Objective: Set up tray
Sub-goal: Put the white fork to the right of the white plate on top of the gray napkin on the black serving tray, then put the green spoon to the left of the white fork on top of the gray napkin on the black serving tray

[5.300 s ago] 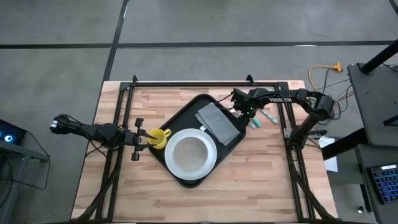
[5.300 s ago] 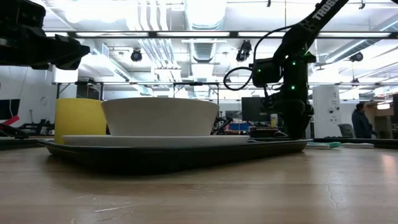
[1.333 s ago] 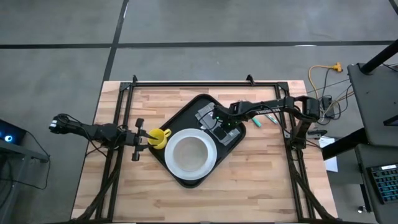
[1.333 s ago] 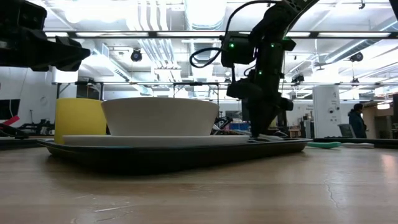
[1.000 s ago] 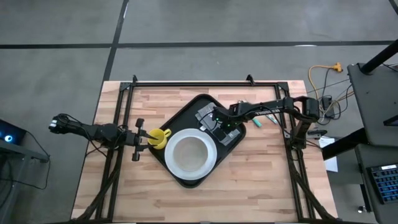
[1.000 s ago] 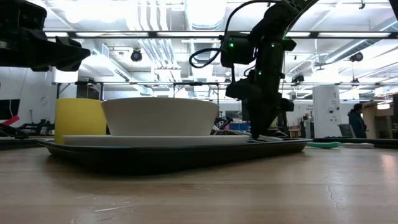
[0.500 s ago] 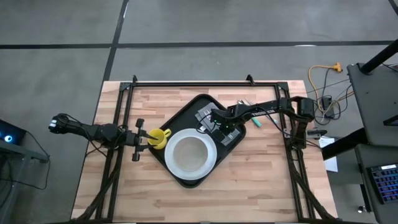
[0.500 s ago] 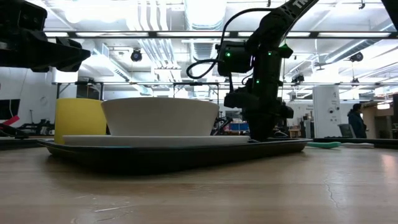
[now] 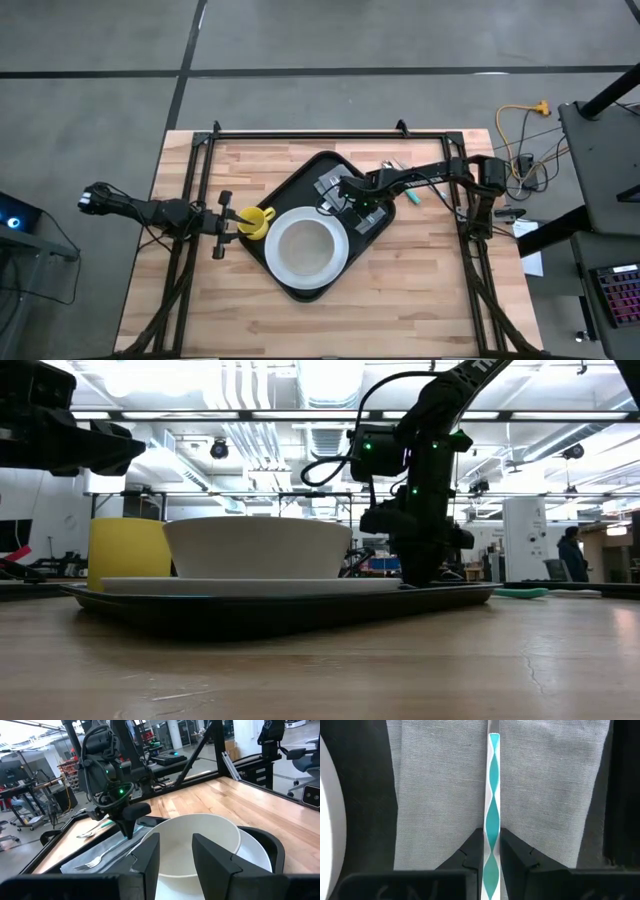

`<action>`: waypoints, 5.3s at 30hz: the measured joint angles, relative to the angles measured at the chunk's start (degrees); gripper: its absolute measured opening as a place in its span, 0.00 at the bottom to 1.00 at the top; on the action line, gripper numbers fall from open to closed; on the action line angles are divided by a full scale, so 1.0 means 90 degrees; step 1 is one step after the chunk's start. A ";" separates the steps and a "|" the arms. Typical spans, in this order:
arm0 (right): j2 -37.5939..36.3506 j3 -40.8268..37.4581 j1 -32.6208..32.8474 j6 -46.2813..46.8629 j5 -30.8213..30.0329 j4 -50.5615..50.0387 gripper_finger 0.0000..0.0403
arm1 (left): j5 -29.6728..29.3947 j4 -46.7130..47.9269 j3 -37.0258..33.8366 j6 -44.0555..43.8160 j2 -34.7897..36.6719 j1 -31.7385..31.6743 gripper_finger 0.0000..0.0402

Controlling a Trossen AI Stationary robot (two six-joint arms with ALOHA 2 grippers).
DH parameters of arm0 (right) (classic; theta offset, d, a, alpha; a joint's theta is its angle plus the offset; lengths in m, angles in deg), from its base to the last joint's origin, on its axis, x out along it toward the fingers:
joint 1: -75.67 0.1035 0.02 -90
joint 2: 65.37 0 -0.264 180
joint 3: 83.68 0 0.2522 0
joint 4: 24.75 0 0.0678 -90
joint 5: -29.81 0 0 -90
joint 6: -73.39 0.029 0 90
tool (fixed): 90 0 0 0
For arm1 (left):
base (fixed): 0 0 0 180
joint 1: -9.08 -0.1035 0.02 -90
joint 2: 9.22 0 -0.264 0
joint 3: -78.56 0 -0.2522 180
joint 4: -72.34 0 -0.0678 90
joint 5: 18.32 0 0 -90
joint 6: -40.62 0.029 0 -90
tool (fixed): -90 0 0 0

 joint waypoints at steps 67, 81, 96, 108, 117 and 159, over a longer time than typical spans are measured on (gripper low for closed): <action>-0.0441 -0.0032 0.0024 -0.0376 -0.0572 -0.0067 0.28 | -0.0001 -0.0002 -0.0001 -0.0001 -0.0006 0.0000 0.25; -0.1192 -0.0029 0.0009 -0.1195 0.0097 -0.0649 0.22 | -0.0001 0.0000 -0.0001 -0.0001 -0.0009 0.0000 0.25; -0.1895 -0.0195 -0.0387 -0.1431 -0.0145 -0.1045 0.18 | 0.0001 0.0000 -0.0001 -0.0001 -0.0009 0.0000 0.25; -0.2508 -0.1220 -0.1005 -0.1518 -0.0305 -0.1033 0.21 | 0.0001 -0.0001 0.0001 0.0000 -0.0009 0.0000 0.25; -0.2517 -0.1350 -0.1291 -0.1587 -0.0758 -0.1019 0.18 | 0.0000 -0.0002 0.0000 0.0001 -0.0009 0.0000 0.25; -0.2499 -0.2380 -0.2246 -0.1700 -0.0551 -0.0349 0.19 | 0.0001 -0.0002 -0.0001 0.0001 -0.0009 0.0000 0.25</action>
